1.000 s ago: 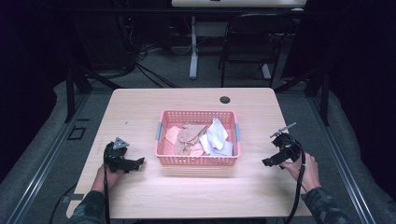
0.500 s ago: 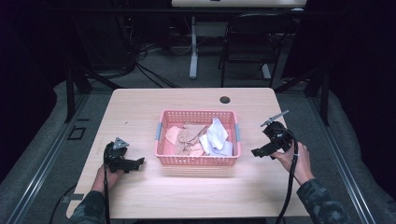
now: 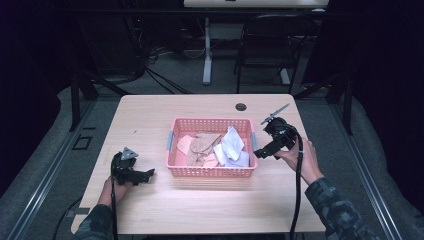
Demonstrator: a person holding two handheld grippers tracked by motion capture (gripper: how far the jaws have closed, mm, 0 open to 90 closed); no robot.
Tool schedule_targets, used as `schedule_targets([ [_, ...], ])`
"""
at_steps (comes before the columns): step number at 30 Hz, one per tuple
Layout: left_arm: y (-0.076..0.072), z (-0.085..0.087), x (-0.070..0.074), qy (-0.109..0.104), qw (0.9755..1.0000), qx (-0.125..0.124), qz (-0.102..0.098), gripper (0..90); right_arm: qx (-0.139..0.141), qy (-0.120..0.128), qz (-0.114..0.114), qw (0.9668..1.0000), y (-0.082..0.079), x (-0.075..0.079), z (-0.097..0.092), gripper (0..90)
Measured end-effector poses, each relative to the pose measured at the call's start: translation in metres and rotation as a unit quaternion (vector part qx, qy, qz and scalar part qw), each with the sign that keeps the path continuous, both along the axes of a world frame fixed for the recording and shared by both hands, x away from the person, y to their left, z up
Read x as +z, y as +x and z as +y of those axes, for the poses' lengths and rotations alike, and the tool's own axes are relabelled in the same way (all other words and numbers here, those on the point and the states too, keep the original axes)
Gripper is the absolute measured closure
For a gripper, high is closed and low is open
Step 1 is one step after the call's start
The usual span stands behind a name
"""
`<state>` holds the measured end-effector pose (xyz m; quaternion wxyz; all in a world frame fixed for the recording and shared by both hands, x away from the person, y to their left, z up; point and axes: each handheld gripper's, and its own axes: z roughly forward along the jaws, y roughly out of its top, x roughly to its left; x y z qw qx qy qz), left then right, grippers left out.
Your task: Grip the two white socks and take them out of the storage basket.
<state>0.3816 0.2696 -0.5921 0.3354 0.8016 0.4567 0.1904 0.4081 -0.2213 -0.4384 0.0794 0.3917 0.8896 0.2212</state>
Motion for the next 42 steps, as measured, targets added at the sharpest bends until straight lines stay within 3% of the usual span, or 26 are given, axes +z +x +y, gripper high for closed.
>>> schedule_targets([
  [14, 0.000, 0.000, 0.000, 0.000, 1.0000, 0.000, 0.000, 0.1, 0.037, -0.010, 0.012, 0.9992, 0.027, 0.002, 0.055, 1.0],
  [23, 0.000, 0.000, 0.000, 0.000, 1.0000, 0.000, 0.000, 0.1, 0.041, -0.019, 0.043, 0.9980, 0.043, -0.020, 0.081, 3.5],
  [24, 0.000, 0.000, 0.000, 0.000, 1.0000, 0.000, 0.000, 0.1, 0.045, -0.026, 0.055, 0.9971, 0.046, -0.026, 0.086, 5.4],
  [30, 0.000, 0.000, 0.000, 0.000, 1.0000, 0.000, 0.000, 0.1, 0.044, -0.038, 0.074, 0.9956, 0.052, -0.042, 0.099, 13.5],
  [37, 0.000, 0.000, 0.000, 0.000, 1.0000, 0.000, 0.000, 0.1, 0.032, -0.058, 0.099, 0.9929, 0.061, -0.062, 0.104, 16.3],
  [38, 0.000, 0.000, 0.000, 0.000, 1.0000, 0.000, 0.000, 0.1, 0.024, -0.062, 0.105, 0.9923, 0.063, -0.067, 0.103, 22.0],
  [41, 0.000, 0.000, 0.000, 0.000, 1.0000, 0.000, 0.000, 0.1, 0.022, -0.069, 0.112, 0.9911, 0.065, -0.070, 0.102, 27.4],
  [42, 0.000, 0.000, 0.000, 0.000, 1.0000, 0.000, 0.000, 0.1, 0.021, -0.070, 0.115, 0.9907, 0.067, -0.072, 0.100, 35.4],
])
